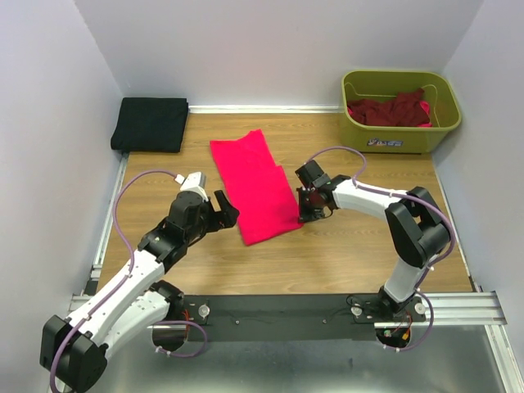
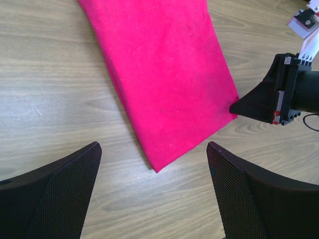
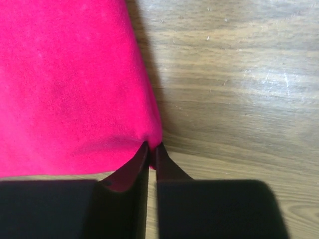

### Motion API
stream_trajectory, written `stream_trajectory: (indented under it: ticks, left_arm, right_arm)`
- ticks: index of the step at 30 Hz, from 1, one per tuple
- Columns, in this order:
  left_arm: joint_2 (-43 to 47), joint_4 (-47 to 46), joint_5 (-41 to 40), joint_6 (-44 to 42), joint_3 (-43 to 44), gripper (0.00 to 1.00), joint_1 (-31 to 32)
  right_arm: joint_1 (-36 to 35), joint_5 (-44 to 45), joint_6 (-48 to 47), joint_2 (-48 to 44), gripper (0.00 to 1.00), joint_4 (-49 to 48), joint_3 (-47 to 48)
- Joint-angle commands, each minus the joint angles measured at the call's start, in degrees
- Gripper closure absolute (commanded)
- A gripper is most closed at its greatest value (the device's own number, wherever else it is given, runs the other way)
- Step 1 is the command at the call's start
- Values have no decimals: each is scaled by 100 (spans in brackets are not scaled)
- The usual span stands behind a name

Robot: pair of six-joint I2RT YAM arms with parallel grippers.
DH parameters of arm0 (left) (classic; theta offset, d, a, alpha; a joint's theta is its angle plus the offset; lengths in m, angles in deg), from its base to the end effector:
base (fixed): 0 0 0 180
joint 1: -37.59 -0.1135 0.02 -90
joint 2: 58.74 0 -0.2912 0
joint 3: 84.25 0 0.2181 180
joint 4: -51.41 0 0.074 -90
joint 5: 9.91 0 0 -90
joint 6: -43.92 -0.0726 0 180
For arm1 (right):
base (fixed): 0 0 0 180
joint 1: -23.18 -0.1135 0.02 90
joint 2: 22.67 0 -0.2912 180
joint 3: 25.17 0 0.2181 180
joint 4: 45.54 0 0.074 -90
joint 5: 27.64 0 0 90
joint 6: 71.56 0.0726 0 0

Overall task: Fold and stack the t-shirts
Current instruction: Fold the tshirt

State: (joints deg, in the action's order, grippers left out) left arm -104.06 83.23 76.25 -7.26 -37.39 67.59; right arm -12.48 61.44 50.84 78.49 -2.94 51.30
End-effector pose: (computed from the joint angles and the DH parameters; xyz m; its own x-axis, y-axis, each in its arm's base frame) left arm 0.1408 -0.0757 0.2526 -0.6216 -0.3634 -0.6940 0.0759 0.8538 -0.5150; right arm 0.2683 0.1940 0.1729 -0.9479 -0.0207 -0.3180 -0.0948 0.9710 0.2194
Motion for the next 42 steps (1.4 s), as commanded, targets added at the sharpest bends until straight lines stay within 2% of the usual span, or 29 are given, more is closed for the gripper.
stream_trajectory:
  ticks: [1, 2, 6, 10, 15, 19, 31, 42]
  left_arm:
    - [-91, 180, 208, 318, -48, 6, 94]
    - [-117, 198, 217, 388, -57, 6, 146]
    - [-521, 391, 94, 968, -40, 6, 444]
    - [-1039, 777, -353, 1653, 214, 8, 919]
    - [-1830, 1446, -741, 2216, 584, 28, 1314]
    - [-2270, 1640, -943, 2637, 707, 37, 1508]
    - [-3184, 1657, -1180, 3104, 1032, 39, 1852]
    - [-3518, 1833, -1682, 3193, 1314, 42, 1860]
  right_arm:
    - [-116, -109, 91, 308, 92, 791, -382]
    - [-143, -179, 73, 290, 99, 791, -373]
    - [-301, -153, -49, 185, 99, 808, -338]
    - [-345, -127, -277, 149, 99, 808, -382]
    - [-354, -206, -507, 9, 99, 747, -382]
    - [-354, -145, -673, -44, 99, 598, -382]
    - [-363, -303, -902, 9, 99, 334, -505]
    - [-354, -338, -902, -27, 100, 307, -540]
